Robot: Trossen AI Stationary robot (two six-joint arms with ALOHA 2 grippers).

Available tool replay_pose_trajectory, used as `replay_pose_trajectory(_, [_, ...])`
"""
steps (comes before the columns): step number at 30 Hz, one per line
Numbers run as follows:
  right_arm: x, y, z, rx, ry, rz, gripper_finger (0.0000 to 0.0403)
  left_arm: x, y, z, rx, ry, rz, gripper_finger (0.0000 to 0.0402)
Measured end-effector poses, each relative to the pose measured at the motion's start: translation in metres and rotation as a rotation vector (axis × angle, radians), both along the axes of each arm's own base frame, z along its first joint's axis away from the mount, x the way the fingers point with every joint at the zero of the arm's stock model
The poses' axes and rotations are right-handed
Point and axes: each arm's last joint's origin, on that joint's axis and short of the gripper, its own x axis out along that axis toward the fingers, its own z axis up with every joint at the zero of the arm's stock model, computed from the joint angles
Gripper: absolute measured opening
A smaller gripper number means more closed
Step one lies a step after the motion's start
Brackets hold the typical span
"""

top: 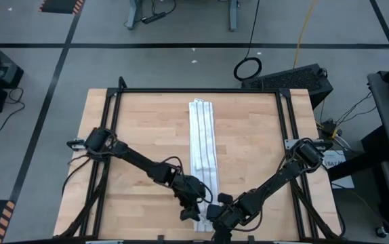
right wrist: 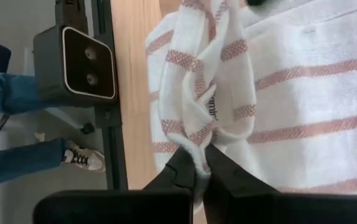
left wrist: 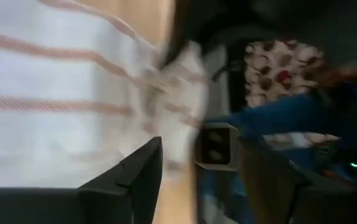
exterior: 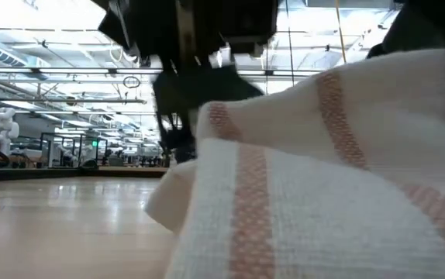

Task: Roll towel into tight, uniform cylinder
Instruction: Roll the white brown kitchen towel

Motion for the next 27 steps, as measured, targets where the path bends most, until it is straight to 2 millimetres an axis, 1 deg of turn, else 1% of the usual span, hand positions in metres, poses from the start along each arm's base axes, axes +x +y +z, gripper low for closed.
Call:
replay_pose_trajectory(2, [0.002, -0.002, 0.0, 0.01, 0.005, 0.005, 0.0002, -0.006, 0.0, 0.011, -0.026, 0.04, -0.017, 0.0205])
replay_pose_trajectory(4, [0.004, -0.004, 0.0, 0.017, 0.001, 0.019, 0.0002, -0.015, -0.007, 0.017, -0.003, 0.063, -0.034, 0.0204])
replay_pose_trajectory(8, [0.007, -0.007, 0.001, 0.015, -0.004, 0.021, 0.0002, -0.043, -0.032, 0.013, 0.172, 0.163, -0.031, 0.019])
replay_pose_trajectory(10, [0.008, -0.009, 0.001, 0.007, -0.011, 0.032, 0.0002, -0.055, -0.05, 0.011, 0.227, 0.15, -0.033, 0.0179])
replay_pose_trajectory(14, [0.01, -0.011, 0.001, -0.012, -0.025, 0.051, 0.0002, -0.07, -0.085, 0.017, 0.3, -0.016, 0.044, 0.0156])
replay_pose_trajectory(17, [0.012, -0.011, 0.002, -0.012, -0.051, 0.07, 0.0004, -0.079, -0.102, 0.022, 0.385, -0.158, 0.136, 0.0146])
replay_pose_trajectory(19, [0.013, -0.011, 0.002, -0.012, -0.061, 0.077, 0.0004, -0.083, -0.109, 0.025, 0.477, -0.272, 0.163, 0.0145])
replay_pose_trajectory(21, [0.014, -0.011, 0.002, -0.011, -0.064, 0.076, 0.0004, -0.086, -0.114, 0.028, 0.59, -0.391, 0.144, 0.015])
replay_pose_trajectory(22, [0.015, -0.012, 0.0, -0.013, -0.06, 0.074, 0.0004, -0.086, -0.114, 0.028, 0.636, -0.424, 0.135, 0.0155])
replay_pose_trajectory(24, [0.017, -0.013, -0.003, 0.002, -0.047, 0.073, 0.0004, -0.086, -0.115, 0.023, 0.677, -0.438, 0.115, 0.017])
replay_pose_trajectory(27, [0.02, -0.016, -0.01, 0.035, -0.033, 0.06, 0.0004, -0.079, -0.115, 0.007, 0.69, -0.422, 0.103, 0.0201])
